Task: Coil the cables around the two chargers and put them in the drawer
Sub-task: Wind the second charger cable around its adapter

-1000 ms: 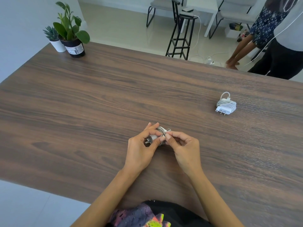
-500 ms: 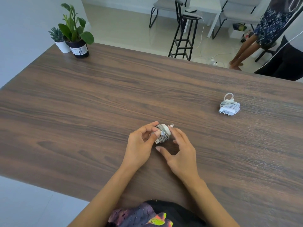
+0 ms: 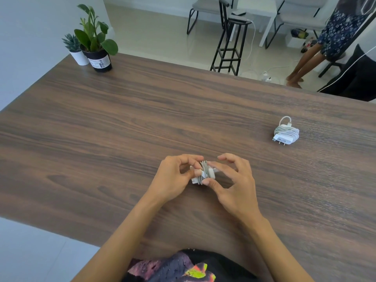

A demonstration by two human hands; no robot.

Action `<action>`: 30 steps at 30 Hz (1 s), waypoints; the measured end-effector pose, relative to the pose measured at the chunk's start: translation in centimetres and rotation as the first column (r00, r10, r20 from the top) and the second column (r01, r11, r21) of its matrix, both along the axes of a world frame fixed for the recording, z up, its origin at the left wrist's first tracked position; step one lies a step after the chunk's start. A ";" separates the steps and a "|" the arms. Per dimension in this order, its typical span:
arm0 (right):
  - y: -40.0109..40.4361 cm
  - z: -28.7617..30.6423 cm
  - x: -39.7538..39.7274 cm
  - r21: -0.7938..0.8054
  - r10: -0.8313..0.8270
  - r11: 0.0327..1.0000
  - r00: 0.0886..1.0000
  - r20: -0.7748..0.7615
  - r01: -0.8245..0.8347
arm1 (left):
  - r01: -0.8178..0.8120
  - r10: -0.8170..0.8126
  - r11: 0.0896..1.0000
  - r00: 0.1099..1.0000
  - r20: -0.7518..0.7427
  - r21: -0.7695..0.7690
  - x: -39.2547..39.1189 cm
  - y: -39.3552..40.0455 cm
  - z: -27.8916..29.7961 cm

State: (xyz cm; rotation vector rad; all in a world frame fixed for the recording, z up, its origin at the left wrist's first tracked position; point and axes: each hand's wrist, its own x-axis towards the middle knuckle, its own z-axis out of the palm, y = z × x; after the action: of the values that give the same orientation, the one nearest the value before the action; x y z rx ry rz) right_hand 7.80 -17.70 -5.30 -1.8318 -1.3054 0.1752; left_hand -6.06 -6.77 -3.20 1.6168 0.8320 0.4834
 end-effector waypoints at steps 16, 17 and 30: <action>-0.3 -0.6 0.6 -0.046 0.224 0.974 0.973 0.062 -0.222 | -0.041 0.051 0.989 0.996 -0.071 0.139 0.5 -0.5 0.2; -0.2 -0.7 0.6 -0.036 0.231 0.973 0.972 0.047 -0.229 | -0.041 0.051 0.988 0.996 -0.069 0.147 0.6 -0.5 0.2; 0.6 -0.4 0.8 0.002 0.197 0.979 0.952 -0.232 -0.202 | 0.041 -0.033 0.977 0.999 -0.039 0.208 0.1 -0.5 0.1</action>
State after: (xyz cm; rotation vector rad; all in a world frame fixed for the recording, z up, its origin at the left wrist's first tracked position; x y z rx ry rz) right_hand 8.59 -17.14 -5.71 -1.6391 -1.3240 0.5000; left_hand -5.93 -7.28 -3.08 1.8358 0.7963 0.5315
